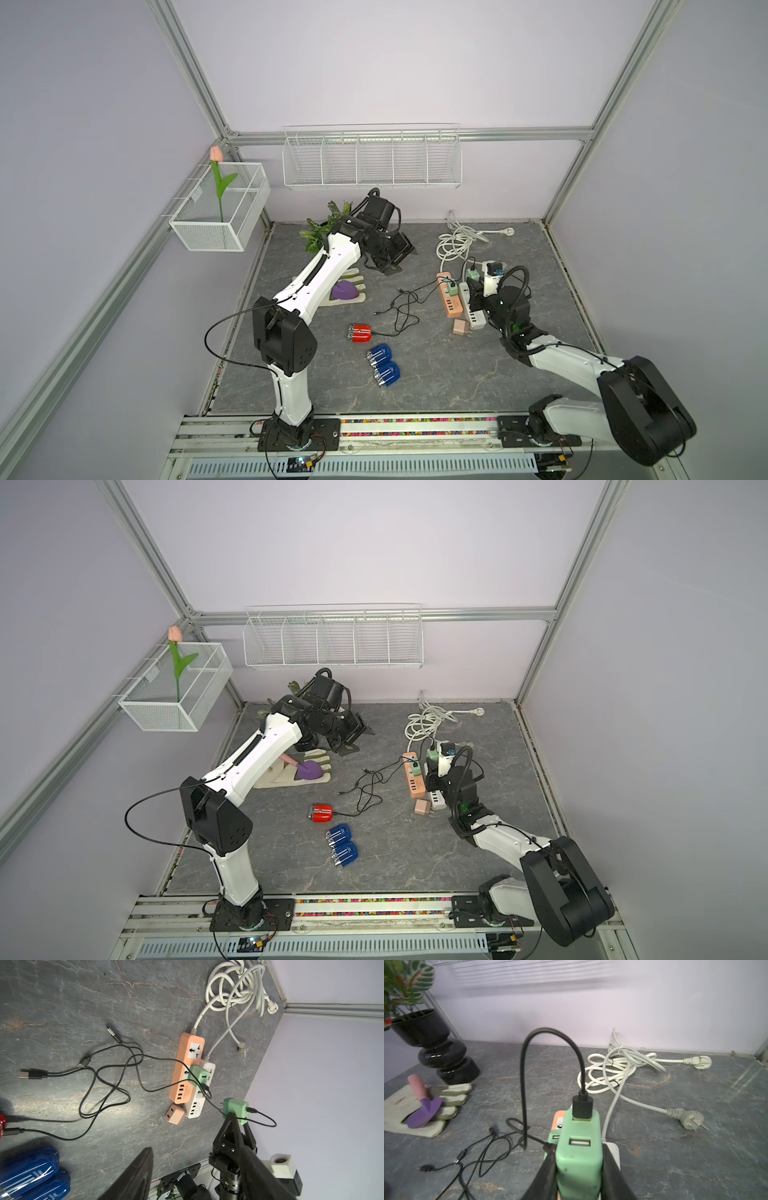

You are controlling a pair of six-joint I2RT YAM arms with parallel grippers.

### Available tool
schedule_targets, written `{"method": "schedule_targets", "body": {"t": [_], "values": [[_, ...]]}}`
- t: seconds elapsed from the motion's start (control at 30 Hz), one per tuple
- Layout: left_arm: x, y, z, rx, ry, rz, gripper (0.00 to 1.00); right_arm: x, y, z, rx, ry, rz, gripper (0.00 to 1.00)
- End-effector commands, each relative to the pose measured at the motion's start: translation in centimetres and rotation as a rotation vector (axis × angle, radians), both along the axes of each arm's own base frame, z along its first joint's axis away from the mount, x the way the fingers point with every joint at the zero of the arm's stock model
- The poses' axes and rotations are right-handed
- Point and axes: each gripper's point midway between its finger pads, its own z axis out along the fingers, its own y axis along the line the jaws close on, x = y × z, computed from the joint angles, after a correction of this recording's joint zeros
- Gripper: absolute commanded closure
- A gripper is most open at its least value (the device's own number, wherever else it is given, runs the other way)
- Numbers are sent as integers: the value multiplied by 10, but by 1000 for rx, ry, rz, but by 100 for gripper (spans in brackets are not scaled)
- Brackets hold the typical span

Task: Charge the electric shaver
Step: Insert the charging cable into the plug, then insert the plug into the socket.

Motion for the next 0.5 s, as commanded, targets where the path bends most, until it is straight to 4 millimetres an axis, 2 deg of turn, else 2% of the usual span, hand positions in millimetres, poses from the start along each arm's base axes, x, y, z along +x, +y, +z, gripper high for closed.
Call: {"method": "schedule_targets", "body": {"t": [0.0, 0.17, 0.47], "values": [[5, 4, 15, -11, -101, 4, 34, 10, -13, 14, 140, -76, -74, 93], [6, 5, 4, -36, -160, -1, 37, 12, -32, -7, 194, -76, -129, 93], [-4, 16, -25, -34, -233, -20, 38, 13, -29, -34, 222, -40, -45, 93]]}}
